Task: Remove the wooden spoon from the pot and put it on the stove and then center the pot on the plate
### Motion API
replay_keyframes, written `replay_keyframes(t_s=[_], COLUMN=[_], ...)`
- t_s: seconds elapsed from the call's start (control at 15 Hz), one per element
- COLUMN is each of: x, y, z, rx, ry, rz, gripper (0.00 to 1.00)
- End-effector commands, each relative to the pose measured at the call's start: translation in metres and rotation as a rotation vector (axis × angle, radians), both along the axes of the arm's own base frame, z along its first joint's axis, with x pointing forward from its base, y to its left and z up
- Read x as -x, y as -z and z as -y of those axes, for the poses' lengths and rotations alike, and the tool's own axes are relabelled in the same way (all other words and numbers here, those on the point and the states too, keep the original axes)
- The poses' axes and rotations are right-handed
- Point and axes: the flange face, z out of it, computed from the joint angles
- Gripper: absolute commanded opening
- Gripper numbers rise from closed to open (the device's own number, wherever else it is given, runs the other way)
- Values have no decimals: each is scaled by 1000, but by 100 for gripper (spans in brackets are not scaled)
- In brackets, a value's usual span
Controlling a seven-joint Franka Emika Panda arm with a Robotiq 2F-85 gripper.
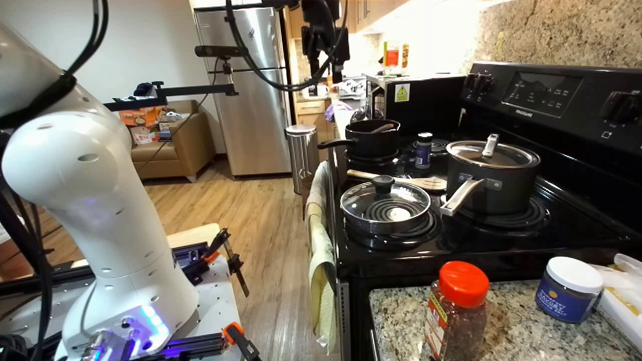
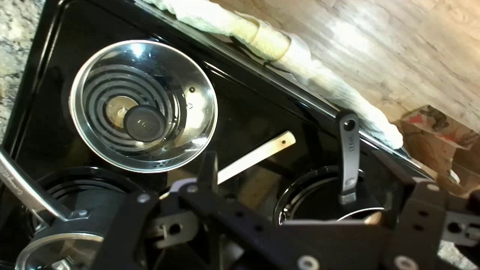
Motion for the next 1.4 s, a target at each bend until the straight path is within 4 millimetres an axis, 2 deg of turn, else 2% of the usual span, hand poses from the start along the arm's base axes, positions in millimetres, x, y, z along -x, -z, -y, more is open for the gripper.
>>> replay_keyframes(t_s=[0.0, 0.27, 0.6, 0.8, 0.93, 1.0, 1.33], x=[-59, -117, -166, -180, -178, -175, -180], y=[-3, 15, 48, 60, 53, 65, 57], z=[-15, -48, -83, -99, -95, -97, -96], rx=[64, 60, 76, 117, 183, 134, 192], ry=[-130, -307, -534, -664, -725, -659, -714], rz=[-114, -173, -229, -272, -314, -285, -294], gripper=[100, 100, 100, 100, 100, 100, 100])
